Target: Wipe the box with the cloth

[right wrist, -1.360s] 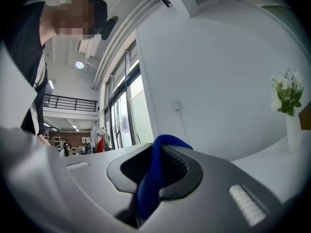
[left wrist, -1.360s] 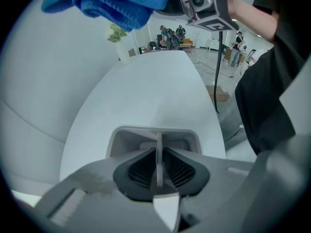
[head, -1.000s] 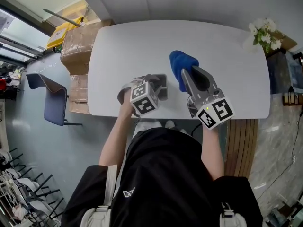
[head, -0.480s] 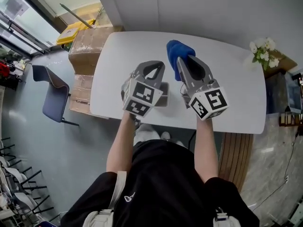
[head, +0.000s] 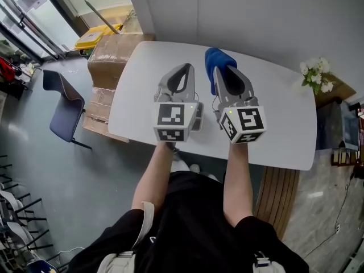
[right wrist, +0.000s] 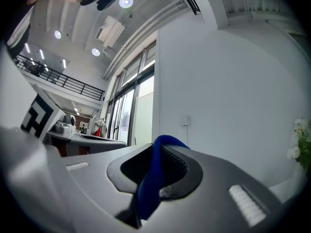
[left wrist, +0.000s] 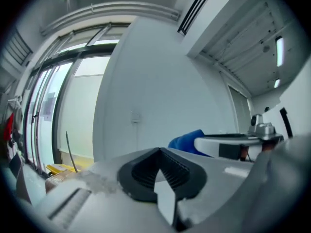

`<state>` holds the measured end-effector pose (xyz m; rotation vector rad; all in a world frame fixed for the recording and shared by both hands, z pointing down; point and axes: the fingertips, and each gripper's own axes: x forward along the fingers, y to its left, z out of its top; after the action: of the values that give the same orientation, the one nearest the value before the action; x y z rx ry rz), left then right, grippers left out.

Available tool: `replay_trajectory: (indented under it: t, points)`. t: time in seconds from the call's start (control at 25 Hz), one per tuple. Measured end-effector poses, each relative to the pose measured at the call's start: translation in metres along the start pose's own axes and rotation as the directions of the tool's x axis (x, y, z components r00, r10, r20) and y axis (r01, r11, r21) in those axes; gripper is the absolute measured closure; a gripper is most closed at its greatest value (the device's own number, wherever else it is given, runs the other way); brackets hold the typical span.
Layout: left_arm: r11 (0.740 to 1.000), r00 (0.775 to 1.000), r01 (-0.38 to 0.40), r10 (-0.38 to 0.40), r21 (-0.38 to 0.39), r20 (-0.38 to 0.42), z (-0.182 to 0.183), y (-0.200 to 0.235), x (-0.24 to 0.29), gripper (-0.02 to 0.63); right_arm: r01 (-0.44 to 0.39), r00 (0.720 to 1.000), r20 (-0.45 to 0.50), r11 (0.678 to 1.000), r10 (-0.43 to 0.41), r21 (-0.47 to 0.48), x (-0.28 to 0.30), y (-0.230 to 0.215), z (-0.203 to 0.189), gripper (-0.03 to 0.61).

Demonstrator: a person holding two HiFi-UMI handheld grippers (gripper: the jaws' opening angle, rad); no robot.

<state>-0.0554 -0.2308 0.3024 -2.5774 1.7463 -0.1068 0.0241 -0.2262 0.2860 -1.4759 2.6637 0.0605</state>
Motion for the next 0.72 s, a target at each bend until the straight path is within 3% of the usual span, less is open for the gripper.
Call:
replay_trajectory:
  t: [0.12, 0.36, 0.72]
  points:
    - [0.999, 1.0, -0.008, 0.009, -0.037, 0.024, 0.002, -0.002, -0.005, 0.612, 0.029, 0.999, -0.019, 1.0, -0.029, -0.001, -0.006, 0.0, -0.004, 0.531]
    - [0.999, 0.999, -0.004, 0.006, -0.037, 0.043, 0.005, -0.007, -0.006, 0.612, 0.072, 0.996, -0.047, 0.997, -0.072, -0.008, -0.01, -0.003, -0.008, 0.531]
    - [0.997, 0.998, -0.027, 0.031, -0.07, 0.06, 0.01, 0.0, -0.005, 0.612, 0.087, 0.993, -0.074, 0.996, -0.088, -0.015, -0.007, -0.005, -0.015, 0.531]
